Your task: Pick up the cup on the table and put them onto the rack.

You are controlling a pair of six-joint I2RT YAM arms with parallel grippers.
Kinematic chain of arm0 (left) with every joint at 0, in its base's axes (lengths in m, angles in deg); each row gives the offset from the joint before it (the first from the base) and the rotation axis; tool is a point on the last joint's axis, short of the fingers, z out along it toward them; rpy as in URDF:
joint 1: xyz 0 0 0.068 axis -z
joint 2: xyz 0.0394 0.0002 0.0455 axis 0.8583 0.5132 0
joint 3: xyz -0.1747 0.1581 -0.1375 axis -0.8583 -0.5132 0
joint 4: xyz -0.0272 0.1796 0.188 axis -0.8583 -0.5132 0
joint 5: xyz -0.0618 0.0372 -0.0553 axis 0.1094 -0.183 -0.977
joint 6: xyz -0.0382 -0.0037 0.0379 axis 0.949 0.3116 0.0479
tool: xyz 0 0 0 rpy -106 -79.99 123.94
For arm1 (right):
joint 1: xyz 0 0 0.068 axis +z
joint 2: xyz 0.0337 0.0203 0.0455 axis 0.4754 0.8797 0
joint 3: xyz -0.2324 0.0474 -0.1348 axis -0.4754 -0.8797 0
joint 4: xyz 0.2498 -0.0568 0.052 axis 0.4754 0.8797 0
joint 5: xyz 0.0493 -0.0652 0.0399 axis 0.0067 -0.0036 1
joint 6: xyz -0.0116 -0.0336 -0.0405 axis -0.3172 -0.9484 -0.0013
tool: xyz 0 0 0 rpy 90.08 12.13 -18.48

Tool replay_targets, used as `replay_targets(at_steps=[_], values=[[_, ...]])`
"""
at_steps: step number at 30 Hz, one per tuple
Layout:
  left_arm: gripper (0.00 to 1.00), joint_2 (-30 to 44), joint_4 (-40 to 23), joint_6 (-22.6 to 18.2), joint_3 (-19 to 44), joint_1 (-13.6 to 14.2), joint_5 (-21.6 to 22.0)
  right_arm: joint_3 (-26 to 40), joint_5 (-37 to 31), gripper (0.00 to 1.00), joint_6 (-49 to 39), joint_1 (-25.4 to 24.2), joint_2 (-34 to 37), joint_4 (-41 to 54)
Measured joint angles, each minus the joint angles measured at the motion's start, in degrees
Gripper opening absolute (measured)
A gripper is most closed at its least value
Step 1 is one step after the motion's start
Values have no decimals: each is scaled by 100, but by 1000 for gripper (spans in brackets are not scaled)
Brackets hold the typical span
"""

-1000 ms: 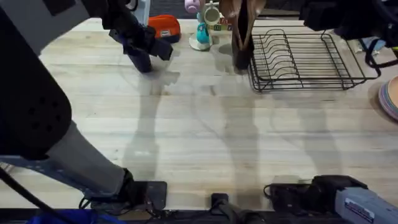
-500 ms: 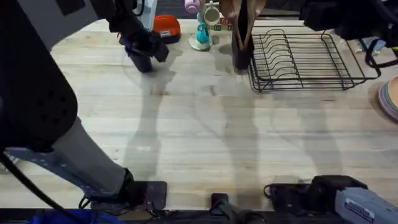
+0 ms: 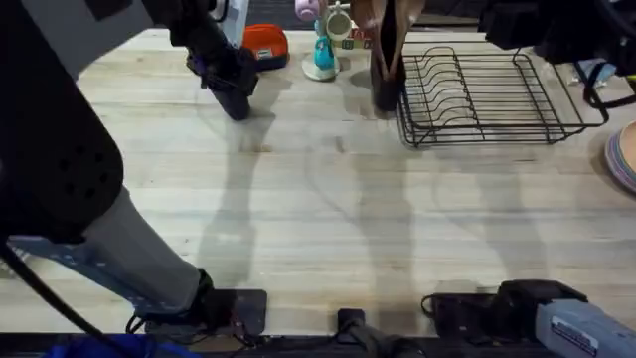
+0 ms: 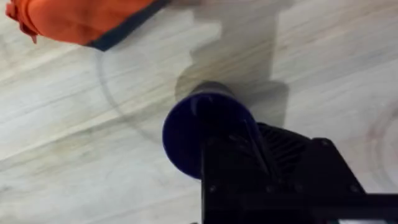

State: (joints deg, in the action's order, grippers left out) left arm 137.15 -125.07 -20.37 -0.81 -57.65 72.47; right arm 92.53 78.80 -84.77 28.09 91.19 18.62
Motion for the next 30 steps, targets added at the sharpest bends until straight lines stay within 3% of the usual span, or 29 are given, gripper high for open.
replay_targets(at_steps=[6,10,19,30], values=[[40,7,-610,89,746,140,2,0,-2,996,-163,0,0,-43],[39,7,-961,111,1463,511,2,0,-2,996,-309,-13,-33,-39],[39,7,-1675,129,2780,1843,-4,0,-2,996,-108,-516,-571,180],[39,7,-1695,129,3231,3289,-19,2,-2,996,162,-970,-992,877]])
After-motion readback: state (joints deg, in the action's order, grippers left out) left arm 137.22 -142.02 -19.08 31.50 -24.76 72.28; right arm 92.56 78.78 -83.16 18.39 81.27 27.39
